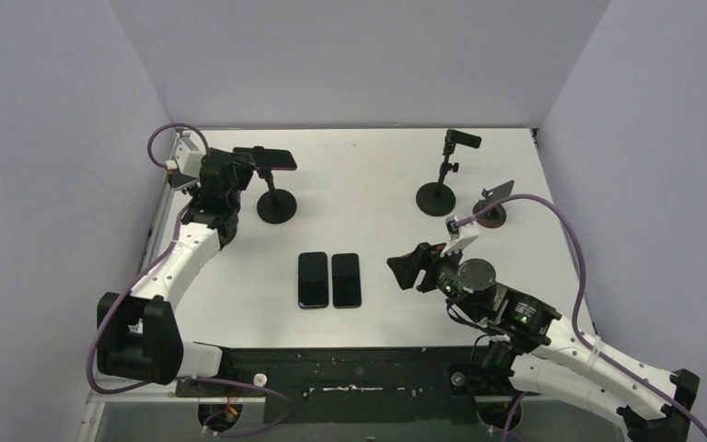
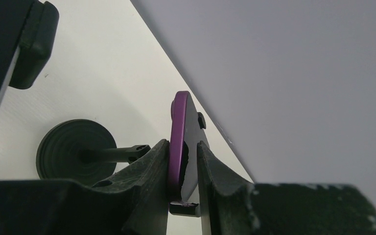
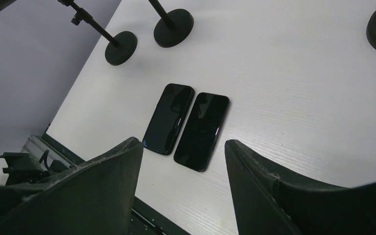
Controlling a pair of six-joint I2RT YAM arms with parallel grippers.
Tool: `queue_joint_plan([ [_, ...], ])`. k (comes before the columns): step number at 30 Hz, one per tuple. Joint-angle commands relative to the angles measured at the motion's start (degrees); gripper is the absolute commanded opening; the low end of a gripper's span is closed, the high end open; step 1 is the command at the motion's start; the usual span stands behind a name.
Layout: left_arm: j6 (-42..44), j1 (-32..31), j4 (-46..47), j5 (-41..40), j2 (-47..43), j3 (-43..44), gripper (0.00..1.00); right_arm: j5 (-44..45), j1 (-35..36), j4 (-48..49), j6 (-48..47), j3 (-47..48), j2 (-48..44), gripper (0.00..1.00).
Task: Remove the phone from the phone stand
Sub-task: Pick up the phone stand with the phone at the center of the board.
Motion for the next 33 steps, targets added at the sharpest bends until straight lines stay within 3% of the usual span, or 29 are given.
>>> queue_joint_plan([
  [1, -0.9, 1.0, 5.7, 2.5, 0.4, 1.4, 0.23, 1.5, 0.4, 0.2, 0.4, 1.5, -0.6, 0.63],
  [13, -2.2, 1.7, 7.8, 6.0, 1.8, 0.1, 0.29, 1.9, 0.4, -0.7, 1.3, 1.5, -1.0, 0.63],
  [22, -2.9, 2.1, 11.4, 9.7, 1.9, -0.6, 0.12, 2.2, 0.4, -0.9, 1.4, 1.5, -1.3, 0.63],
  [26, -3.1, 2.1, 12.9, 12.0, 2.6, 0.6, 0.0, 2.3, 0.4, -1.6, 1.2, 2.4, -1.2, 0.62],
  [33, -3.1, 2.2, 16.9, 16.2, 2.5, 2.6, 0.0, 2.8, 0.4, -3.3, 0.6, 4.0, -1.4, 0.62],
])
